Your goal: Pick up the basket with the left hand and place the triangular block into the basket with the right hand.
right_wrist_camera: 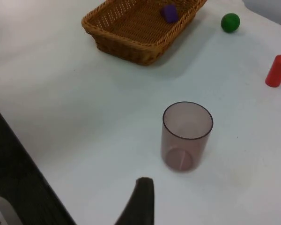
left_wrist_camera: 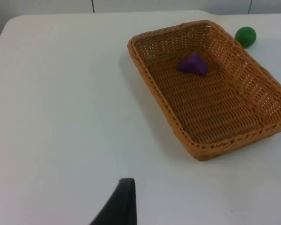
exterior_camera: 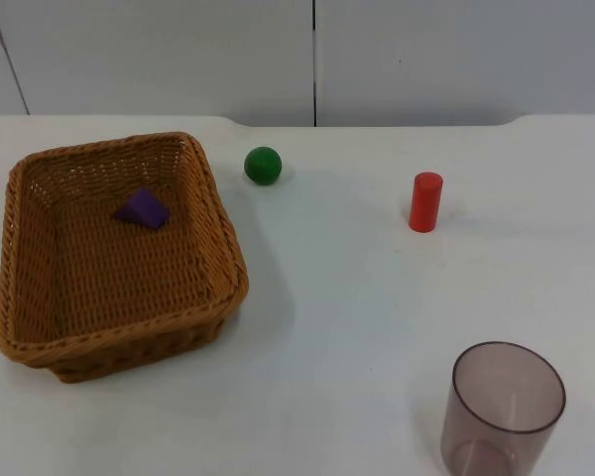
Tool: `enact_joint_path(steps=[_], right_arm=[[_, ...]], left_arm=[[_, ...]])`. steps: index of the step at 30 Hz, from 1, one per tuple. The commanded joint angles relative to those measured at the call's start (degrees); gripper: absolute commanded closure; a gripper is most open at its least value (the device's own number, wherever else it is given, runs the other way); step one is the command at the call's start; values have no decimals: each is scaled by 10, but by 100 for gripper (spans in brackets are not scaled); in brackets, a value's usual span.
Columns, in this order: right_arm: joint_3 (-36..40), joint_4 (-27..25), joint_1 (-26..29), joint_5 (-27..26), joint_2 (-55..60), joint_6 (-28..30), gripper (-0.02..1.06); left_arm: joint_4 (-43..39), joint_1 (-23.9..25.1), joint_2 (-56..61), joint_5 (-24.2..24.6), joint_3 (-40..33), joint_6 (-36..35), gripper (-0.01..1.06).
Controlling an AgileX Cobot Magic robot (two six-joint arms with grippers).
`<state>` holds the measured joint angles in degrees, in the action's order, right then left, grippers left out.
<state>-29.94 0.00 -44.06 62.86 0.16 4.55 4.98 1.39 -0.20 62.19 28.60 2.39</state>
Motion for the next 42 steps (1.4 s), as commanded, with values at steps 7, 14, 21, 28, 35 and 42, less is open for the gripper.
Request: enact_joint_path(steps=[7,14,21,28,35,42], right_arm=[[3,0,1,-10,-2,4,27],[3,12,1,-10,-2,-13,27],[3,12,1,-10,-2,-13,27],[3,13,1,-11,-2,-17,19],[3,13,1,-11,-2,-17,-1],[3,13,1,-11,-2,-17,-1]], left_arm=[[-8,-2,2,-7,-3,-6,0],[-8,-2,2,-7,-3,-6,0],[-8,-2,2,-7,-3,-6,0],[-8,-2,2,-7,-3,-6,0],[-8,-2,2,-7,-3,-6,0],[-8,-2,2,-7,-3,-6,0]])
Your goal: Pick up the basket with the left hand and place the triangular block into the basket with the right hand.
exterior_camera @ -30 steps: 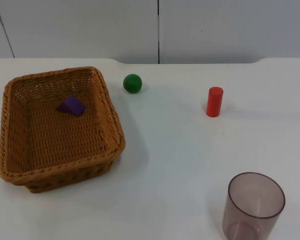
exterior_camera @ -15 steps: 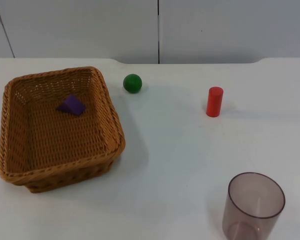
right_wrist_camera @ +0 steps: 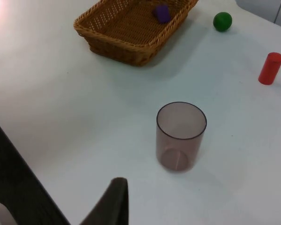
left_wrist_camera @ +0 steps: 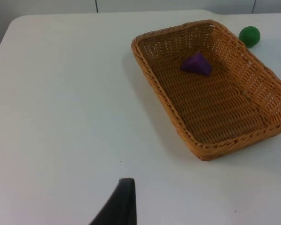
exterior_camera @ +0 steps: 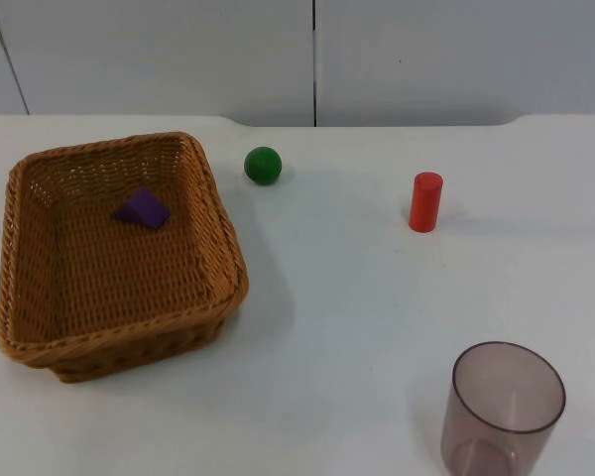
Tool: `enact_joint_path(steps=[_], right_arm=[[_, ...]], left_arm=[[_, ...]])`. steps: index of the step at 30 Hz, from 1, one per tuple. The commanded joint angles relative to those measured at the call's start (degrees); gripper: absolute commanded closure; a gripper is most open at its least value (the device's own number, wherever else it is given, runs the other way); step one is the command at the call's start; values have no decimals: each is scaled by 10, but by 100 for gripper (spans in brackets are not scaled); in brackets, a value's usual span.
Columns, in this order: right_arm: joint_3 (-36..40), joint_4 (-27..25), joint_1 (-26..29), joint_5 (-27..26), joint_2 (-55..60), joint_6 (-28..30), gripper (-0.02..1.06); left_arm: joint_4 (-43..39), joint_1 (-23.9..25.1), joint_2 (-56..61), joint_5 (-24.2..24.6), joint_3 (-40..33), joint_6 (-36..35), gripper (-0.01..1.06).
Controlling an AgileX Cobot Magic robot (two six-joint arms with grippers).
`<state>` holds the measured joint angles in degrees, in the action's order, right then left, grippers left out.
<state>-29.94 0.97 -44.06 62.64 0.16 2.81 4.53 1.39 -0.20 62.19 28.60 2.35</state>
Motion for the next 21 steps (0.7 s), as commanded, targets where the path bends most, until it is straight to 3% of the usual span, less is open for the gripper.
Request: enact_joint_path(steps=[1,13,18,21], right_arm=[[3,1,1,-8,-2,1,-1],[3,0,9,-9,-2,1,-1],[3,-1,75,-9,-2,1,-1],[3,-1,157,-9,-2,1,-1]], left_arm=[[-4,-2,2,-7,-3,-5,0],[-5,-2,2,-7,-3,-5,0],[-5,-2,2,-7,-3,-5,0],[-5,-2,2,-7,-3,-5,0]])
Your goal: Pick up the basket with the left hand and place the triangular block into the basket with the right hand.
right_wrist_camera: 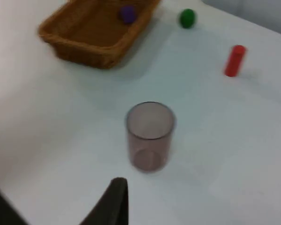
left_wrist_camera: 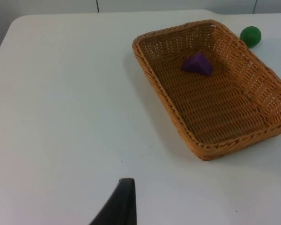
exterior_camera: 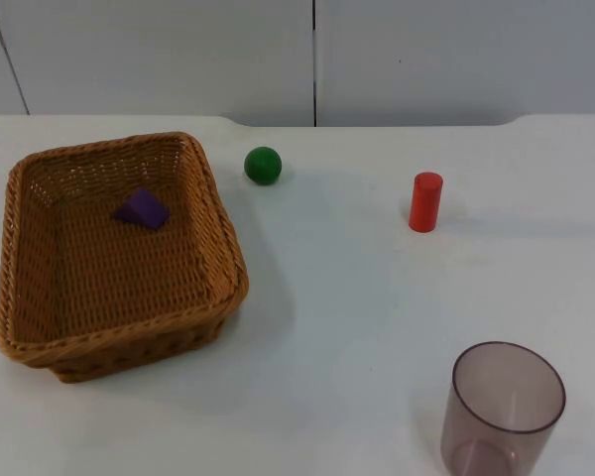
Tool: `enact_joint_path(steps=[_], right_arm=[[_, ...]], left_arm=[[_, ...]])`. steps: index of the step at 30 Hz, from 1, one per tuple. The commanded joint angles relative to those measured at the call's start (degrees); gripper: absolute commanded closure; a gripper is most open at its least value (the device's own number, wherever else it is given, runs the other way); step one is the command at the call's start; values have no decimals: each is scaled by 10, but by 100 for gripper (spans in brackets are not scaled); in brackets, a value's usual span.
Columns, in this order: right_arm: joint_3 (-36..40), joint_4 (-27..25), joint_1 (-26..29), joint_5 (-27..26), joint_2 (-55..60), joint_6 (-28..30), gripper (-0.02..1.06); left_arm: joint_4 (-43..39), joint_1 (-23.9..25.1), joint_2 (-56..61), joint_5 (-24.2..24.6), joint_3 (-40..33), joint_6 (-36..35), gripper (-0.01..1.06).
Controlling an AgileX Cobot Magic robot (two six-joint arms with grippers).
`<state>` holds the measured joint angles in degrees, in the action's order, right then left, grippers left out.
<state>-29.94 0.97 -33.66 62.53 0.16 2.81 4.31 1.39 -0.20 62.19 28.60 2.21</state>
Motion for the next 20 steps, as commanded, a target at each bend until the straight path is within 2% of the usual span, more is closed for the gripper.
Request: enact_joint_path(steps=[1,2,7,8,11,20], right_arm=[[3,-1,83,-8,-2,1,-1],[3,-1,83,-8,-2,1,-1],[3,-1,206,-8,-2,1,-1],[3,-1,206,-8,-2,1,-1],[3,-1,257,-8,-2,1,-1],[3,-1,302,-8,-2,-6,-1]], left_arm=[[-3,-2,2,-7,-3,-4,0],[-3,-2,2,-7,-3,-4,0],[-3,-2,2,-7,-3,-4,0],[-3,-2,2,-7,-3,-4,0],[-3,-2,2,-7,-3,-4,0],[-3,-2,2,-7,-3,-4,0]])
